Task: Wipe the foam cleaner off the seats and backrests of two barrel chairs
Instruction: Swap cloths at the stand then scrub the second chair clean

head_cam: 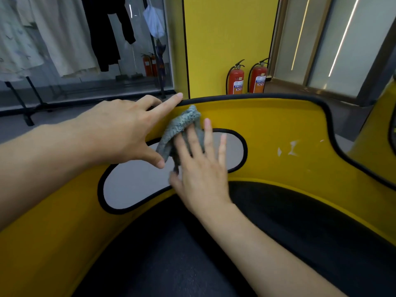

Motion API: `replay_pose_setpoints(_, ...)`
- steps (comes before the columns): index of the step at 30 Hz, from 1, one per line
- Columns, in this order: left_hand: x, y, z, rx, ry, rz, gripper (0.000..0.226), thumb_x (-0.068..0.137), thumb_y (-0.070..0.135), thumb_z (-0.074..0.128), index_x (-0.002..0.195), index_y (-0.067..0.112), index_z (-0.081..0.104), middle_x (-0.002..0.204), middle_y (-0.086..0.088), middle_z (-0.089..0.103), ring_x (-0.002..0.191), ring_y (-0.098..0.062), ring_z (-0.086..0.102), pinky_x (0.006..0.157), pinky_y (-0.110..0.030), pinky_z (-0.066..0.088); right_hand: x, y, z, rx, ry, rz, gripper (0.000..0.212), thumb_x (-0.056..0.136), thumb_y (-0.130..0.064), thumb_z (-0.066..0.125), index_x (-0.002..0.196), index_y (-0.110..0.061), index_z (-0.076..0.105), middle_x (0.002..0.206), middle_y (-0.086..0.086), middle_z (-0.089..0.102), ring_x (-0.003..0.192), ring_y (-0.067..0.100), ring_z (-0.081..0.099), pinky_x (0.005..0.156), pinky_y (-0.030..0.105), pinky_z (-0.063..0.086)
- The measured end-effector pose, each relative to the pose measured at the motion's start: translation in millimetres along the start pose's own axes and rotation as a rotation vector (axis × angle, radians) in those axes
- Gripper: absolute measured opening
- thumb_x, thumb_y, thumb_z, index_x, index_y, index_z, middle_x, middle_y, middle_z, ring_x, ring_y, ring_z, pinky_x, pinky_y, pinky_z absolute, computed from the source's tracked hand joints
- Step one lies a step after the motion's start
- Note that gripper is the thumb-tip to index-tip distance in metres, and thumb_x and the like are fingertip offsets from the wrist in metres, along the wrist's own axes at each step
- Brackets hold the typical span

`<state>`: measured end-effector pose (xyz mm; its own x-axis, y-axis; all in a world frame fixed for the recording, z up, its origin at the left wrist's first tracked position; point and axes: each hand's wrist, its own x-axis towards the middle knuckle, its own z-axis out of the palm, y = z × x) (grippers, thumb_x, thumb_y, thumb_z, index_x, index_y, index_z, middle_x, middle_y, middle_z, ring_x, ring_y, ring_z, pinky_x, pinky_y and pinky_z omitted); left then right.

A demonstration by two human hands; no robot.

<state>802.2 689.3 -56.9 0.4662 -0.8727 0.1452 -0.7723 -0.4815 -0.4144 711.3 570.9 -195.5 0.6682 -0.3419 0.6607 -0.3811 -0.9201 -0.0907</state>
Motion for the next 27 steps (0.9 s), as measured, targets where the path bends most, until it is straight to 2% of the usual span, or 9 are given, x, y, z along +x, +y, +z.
replay_pose_setpoints(3, -1.3, 0.2, -1.4, -0.015, -0.022, -0.009, 0.135, 0.063, 0.089, 0.059, 0.145, 0.046, -0.040, 0.162, 0.010, 0.018, 0.102, -0.017, 0.054, 0.069, -0.030, 0.049, -6.3, 49.3, -2.9, -0.114, -0.001, 0.156, 0.094, 0.085, -0.046, 0.067, 0.160, -0.023, 0.016, 0.168, 0.005, 0.009, 0.154, 0.036, -0.010, 0.119, 0.066, 0.006)
replay_pose_setpoints(5, -1.3, 0.9, -1.9, -0.025, -0.029, -0.020, 0.134, 0.066, 0.086, 0.060, 0.146, 0.046, -0.039, 0.162, 0.009, 0.017, 0.096, -0.015, 0.049, 0.068, -0.029, 0.047, -10.9, 70.2, -5.4, -0.164, -0.021, 0.258, 0.093, 0.086, -0.044, 0.066, 0.160, -0.020, 0.015, 0.168, 0.008, 0.007, 0.153, 0.037, -0.011, 0.120, 0.066, 0.007)
replay_pose_setpoints(8, 0.5, 2.4, -2.7, -0.018, -0.029, -0.026, 0.133, 0.066, 0.086, 0.060, 0.147, 0.045, -0.037, 0.162, 0.007, 0.020, 0.096, -0.016, 0.049, 0.067, -0.029, 0.043, -6.9, 54.5, -8.5, -0.138, -0.030, 0.329, 0.098, 0.087, -0.046, 0.064, 0.160, -0.010, 0.010, 0.168, 0.016, 0.002, 0.153, 0.038, -0.012, 0.121, 0.062, 0.006)
replay_pose_setpoints(10, 0.7, 1.9, -0.5, -0.007, -0.030, -0.025, 0.133, 0.066, 0.087, 0.059, 0.147, 0.046, -0.037, 0.161, 0.008, 0.021, 0.108, -0.020, 0.055, 0.069, -0.031, 0.047, 2.5, 24.7, -10.2, -0.079, -0.020, 0.288, 0.098, 0.089, -0.048, 0.060, 0.159, -0.007, 0.007, 0.167, 0.020, 0.000, 0.153, 0.037, -0.014, 0.122, 0.061, 0.005)
replay_pose_setpoints(12, 1.1, 1.7, 0.3, -0.001, -0.025, -0.013, 0.132, 0.064, 0.089, 0.057, 0.146, 0.047, -0.038, 0.161, 0.008, 0.022, 0.113, -0.021, 0.056, 0.070, -0.031, 0.048, 10.1, -0.3, -9.2, -0.033, -0.003, 0.150, 0.098, 0.089, -0.049, 0.060, 0.160, -0.007, 0.007, 0.167, 0.019, -0.002, 0.152, 0.036, -0.016, 0.121, 0.060, 0.002)
replay_pose_setpoints(15, 2.9, 1.3, 1.4, -0.015, -0.013, -0.011, 0.133, 0.059, 0.093, 0.052, 0.144, 0.048, -0.040, 0.161, 0.010, 0.023, 0.115, -0.021, 0.056, 0.067, -0.031, 0.047, 11.0, 6.8, -10.2, -0.072, -0.003, 0.020, 0.097, 0.085, -0.039, 0.066, 0.160, -0.009, 0.011, 0.168, 0.016, 0.002, 0.154, 0.035, -0.012, 0.121, 0.061, 0.003)
replay_pose_setpoints(19, 4.4, -0.8, 5.0, -0.010, 0.003, 0.002, 0.130, 0.045, 0.099, 0.032, 0.139, 0.050, -0.045, 0.165, 0.009, 0.018, 0.139, -0.023, 0.042, 0.092, -0.038, 0.052, 3.3, 79.8, -27.7, -0.303, -0.041, -0.033, 0.091, 0.087, -0.035, 0.064, 0.161, -0.014, 0.016, 0.168, 0.012, 0.008, 0.154, 0.036, -0.008, 0.120, 0.064, 0.006)
replay_pose_setpoints(23, 7.7, 10.5, 4.7, 0.102, 0.068, 0.031, 0.129, 0.054, 0.100, 0.019, 0.149, 0.034, -0.038, 0.170, 0.003, 0.007, 0.155, -0.026, 0.017, 0.122, -0.045, 0.026, -10.1, 132.6, -51.6, -0.450, -0.082, -0.027, 0.088, 0.086, -0.039, 0.063, 0.159, -0.009, 0.022, 0.167, 0.015, 0.012, 0.154, 0.038, -0.006, 0.119, 0.065, 0.007)
replay_pose_setpoints(27, 34.3, 48.1, -0.1, 0.037, 0.115, 0.048, 0.128, 0.065, 0.094, 0.029, 0.155, 0.026, -0.029, 0.171, 0.001, -0.005, 0.157, -0.025, 0.000, 0.126, -0.051, 0.007, -17.1, 136.1, -53.0, -0.419, -0.082, 0.031, 0.090, 0.085, -0.036, 0.064, 0.159, -0.009, 0.021, 0.167, 0.016, 0.009, 0.154, 0.037, -0.006, 0.120, 0.063, 0.006)
